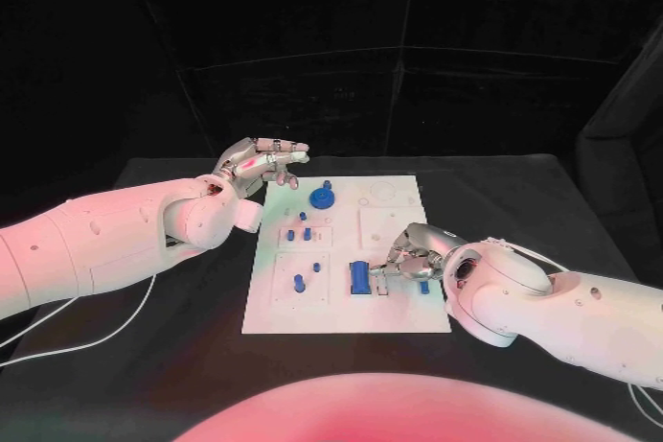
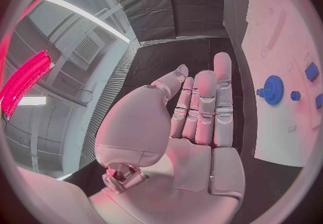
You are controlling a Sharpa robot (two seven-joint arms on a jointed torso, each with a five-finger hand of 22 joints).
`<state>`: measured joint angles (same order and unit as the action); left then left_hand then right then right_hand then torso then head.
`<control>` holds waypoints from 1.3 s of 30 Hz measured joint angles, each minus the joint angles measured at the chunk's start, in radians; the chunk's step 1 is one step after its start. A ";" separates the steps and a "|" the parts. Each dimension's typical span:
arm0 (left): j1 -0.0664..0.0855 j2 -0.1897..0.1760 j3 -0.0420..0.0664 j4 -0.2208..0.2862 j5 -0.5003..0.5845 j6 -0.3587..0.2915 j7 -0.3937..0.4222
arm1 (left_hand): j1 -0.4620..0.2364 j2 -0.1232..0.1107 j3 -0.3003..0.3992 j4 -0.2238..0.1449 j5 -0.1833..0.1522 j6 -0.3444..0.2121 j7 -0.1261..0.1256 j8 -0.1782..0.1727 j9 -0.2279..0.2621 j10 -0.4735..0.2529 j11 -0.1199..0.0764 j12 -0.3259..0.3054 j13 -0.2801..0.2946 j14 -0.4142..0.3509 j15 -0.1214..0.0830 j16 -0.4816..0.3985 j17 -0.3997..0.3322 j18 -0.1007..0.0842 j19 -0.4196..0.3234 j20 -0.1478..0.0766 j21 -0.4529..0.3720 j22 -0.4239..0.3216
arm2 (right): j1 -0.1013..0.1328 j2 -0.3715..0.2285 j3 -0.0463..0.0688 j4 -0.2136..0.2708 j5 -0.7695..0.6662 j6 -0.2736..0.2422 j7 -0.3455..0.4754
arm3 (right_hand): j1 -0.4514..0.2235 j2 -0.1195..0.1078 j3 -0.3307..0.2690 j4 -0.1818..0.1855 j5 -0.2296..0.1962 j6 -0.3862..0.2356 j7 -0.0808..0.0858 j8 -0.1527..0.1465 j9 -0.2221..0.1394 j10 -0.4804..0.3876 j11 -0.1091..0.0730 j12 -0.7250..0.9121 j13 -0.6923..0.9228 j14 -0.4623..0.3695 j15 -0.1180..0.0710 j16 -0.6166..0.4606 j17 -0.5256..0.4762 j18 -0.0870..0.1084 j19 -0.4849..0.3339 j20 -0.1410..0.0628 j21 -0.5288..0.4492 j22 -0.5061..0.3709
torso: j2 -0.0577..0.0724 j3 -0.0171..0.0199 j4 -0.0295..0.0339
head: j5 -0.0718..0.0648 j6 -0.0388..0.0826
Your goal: Assemble the parts on the task board
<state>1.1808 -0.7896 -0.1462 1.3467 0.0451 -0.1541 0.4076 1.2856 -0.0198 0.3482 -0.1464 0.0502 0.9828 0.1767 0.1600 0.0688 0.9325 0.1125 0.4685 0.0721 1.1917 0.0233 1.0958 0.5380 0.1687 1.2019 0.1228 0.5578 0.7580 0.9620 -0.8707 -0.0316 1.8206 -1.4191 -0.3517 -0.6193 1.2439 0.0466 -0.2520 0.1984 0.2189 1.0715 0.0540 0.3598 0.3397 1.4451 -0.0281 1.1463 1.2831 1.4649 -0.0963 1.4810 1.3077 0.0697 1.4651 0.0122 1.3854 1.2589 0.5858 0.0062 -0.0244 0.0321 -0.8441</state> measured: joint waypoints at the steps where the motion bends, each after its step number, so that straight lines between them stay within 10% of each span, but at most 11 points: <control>1: 0.000 0.000 0.000 0.000 0.000 0.000 0.000 | 0.000 0.000 0.000 0.000 0.000 0.000 0.000 0.000 0.000 0.000 0.000 0.000 0.000 0.000 0.000 0.000 0.000 0.000 0.000 0.000 0.000 0.000 | 0.000 -0.013 0.000 0.003 -0.003 -0.008 0.003 | 0.000 0.000 -0.003 0.003 0.006 -0.002 0.002 -0.001 0.000 0.000 0.000 0.000 0.000 0.000 0.000 0.000 0.000 0.000 0.000 0.000 0.000 0.001 | 0.000 0.0000 -0.0005 | -0.002 0.001; 15: 0.000 0.000 -0.008 -0.002 0.000 0.000 0.000 | 0.000 0.000 0.000 0.000 0.000 0.000 0.000 0.000 0.000 0.000 0.000 0.000 0.000 0.000 0.000 0.000 0.000 0.000 0.000 0.000 0.000 0.000 | 0.000 -0.148 0.000 0.017 -0.017 -0.065 0.029 | 0.029 -0.006 -0.023 0.004 0.081 -0.072 0.028 -0.067 -0.020 -0.007 0.021 -0.021 -0.007 0.000 0.018 -0.006 0.000 0.000 -0.005 0.013 0.000 -0.006 | 0.000 0.0012 -0.0039 | -0.040 0.014; 39: -0.001 0.000 -0.015 -0.002 -0.001 0.001 0.000 | 0.000 0.000 0.000 0.000 0.000 0.000 0.000 0.000 0.000 0.000 0.000 0.000 0.000 0.000 0.000 0.000 0.000 0.000 0.000 0.000 0.000 -0.001 | -0.002 -0.083 -0.001 -0.060 -0.047 0.098 -0.024 | 0.046 -0.017 -0.043 0.013 0.052 -0.034 0.016 -0.067 -0.013 -0.007 0.021 -0.025 -0.004 0.000 0.018 -0.009 0.000 0.000 -0.009 0.016 0.000 -0.007 | 0.001 -0.0003 0.0019 | -0.048 0.002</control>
<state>1.1799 -0.7897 -0.1616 1.3443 0.0444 -0.1528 0.4075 1.2856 -0.0198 0.3482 -0.1464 0.0502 0.9828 0.1767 0.1598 0.0688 0.9325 0.1126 0.4685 0.0725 1.1918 0.0234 1.0959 0.5381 0.1688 1.2019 0.1228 0.5578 0.7574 0.9599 -0.9532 -0.0329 1.7607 -1.4666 -0.2536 -0.6434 1.2903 0.0295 -0.2949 0.2110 0.2707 1.0378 0.0702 0.2931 0.3264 1.4380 -0.0069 1.1215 1.2792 1.4651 -0.0785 1.4718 1.3074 0.0697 1.4565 0.0286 1.3855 1.2514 0.5872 0.0059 -0.0225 -0.0162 -0.8417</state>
